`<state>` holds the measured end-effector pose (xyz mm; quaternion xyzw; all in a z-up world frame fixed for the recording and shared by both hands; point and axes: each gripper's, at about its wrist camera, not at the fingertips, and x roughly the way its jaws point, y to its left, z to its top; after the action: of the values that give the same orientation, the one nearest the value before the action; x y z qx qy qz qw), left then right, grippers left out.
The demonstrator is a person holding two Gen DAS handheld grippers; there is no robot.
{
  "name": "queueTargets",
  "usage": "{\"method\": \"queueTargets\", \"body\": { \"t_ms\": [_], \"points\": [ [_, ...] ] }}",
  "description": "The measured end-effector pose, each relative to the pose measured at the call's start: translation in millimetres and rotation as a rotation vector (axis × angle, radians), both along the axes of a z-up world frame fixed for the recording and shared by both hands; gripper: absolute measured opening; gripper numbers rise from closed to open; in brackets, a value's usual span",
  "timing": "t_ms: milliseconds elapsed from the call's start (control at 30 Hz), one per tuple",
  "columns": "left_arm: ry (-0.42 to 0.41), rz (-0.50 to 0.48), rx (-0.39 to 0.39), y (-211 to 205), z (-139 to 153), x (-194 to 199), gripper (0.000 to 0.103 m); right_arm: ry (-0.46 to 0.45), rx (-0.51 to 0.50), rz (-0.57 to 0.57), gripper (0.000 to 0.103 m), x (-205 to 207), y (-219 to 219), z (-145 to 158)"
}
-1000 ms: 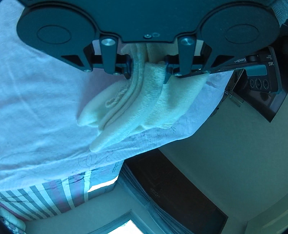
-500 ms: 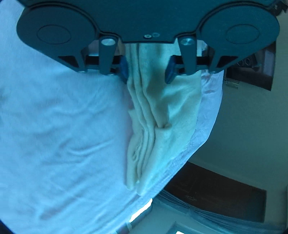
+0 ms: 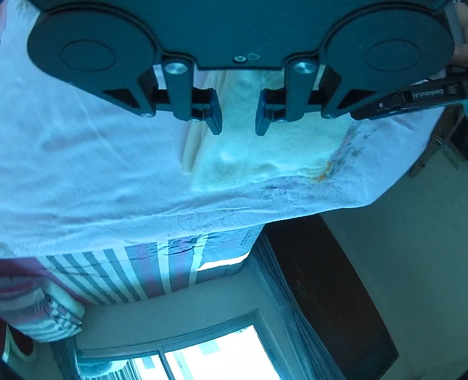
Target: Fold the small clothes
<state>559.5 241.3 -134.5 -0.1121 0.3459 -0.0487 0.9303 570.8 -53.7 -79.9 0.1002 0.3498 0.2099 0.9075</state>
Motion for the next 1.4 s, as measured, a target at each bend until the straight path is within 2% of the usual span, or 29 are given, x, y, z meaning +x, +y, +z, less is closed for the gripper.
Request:
{"method": "queueTargets", "body": {
  "t_ms": [33,67,100,167,233,300,433,467,500,533,567,600,700,767,833,867,933,1000,1033,1100,1133,1233,1400],
  "points": [
    [0.037,0.000,0.038,-6,-6,17,0.078,0.022,-0.069,-0.007,0.027,15,8,-8],
    [0.088,0.011,0.078,-9,-16,28,0.091,0.084,-0.135,-0.007,0.032,28,18,-20],
    [0.095,0.037,0.086,-8,-21,29,0.100,0.091,-0.128,-0.003,0.034,32,18,-25],
    [0.096,0.031,0.090,-4,-13,23,0.100,0.106,-0.129,-0.008,0.036,28,16,-16],
    [0.035,0.032,0.112,-3,4,-13,0.100,0.026,-0.117,0.004,0.036,7,14,0],
    [0.005,0.016,0.123,-5,11,-49,0.100,0.013,-0.098,0.029,0.036,-24,3,7],
    [0.017,0.005,0.134,-15,2,-101,0.100,0.076,-0.084,0.071,0.036,-80,-6,-5],
    [0.036,-0.004,0.168,-19,-6,-109,0.100,0.103,-0.090,0.077,0.036,-90,-3,-14],
    [0.064,0.008,0.233,-22,-15,-115,0.100,0.141,-0.110,0.097,0.034,-97,1,-25],
    [0.064,0.018,0.230,-19,-22,-121,0.100,0.166,-0.147,0.111,0.033,-105,3,-36],
    [0.069,0.046,0.159,-10,-22,-127,0.100,0.150,-0.144,0.098,0.034,-111,3,-38],
    [0.073,0.061,0.125,-3,-21,-131,0.100,0.148,-0.135,0.083,0.036,-115,2,-34],
    [0.035,0.066,0.182,-3,-15,-143,0.100,0.082,-0.122,0.065,0.037,-127,1,-23],
    [0.061,0.059,0.192,-8,-23,-143,0.100,0.120,-0.193,0.083,0.039,-122,6,-37],
    [0.058,0.074,0.197,-12,-16,-143,0.100,0.142,-0.143,0.058,0.041,-118,0,-35],
    [0.038,0.070,0.217,-17,-10,-147,0.100,0.137,-0.126,0.048,0.044,-118,-4,-30],
    [0.018,0.062,0.236,-26,0,-155,0.101,0.099,-0.112,0.018,0.055,-125,-12,-20],
    [-0.007,0.054,0.238,-38,11,-169,0.103,0.070,-0.107,-0.006,0.080,-137,-21,-13],
    [-0.008,0.050,0.257,-45,15,-176,0.103,0.053,-0.110,-0.023,0.085,-144,-26,-8],
    [-0.017,0.042,0.315,-61,24,-195,0.103,0.048,-0.122,-0.045,0.100,-157,-34,-2],
    [-0.031,0.050,0.333,-68,29,-206,0.103,0.035,-0.129,-0.053,0.101,-167,-38,3],
    [-0.064,0.065,0.318,-85,43,-243,0.103,-0.010,-0.162,-0.069,0.103,-201,-49,15],
    [-0.116,0.059,0.334,-115,62,-306,0.103,-0.062,-0.185,-0.084,0.103,-267,-69,35]
  ]
}}
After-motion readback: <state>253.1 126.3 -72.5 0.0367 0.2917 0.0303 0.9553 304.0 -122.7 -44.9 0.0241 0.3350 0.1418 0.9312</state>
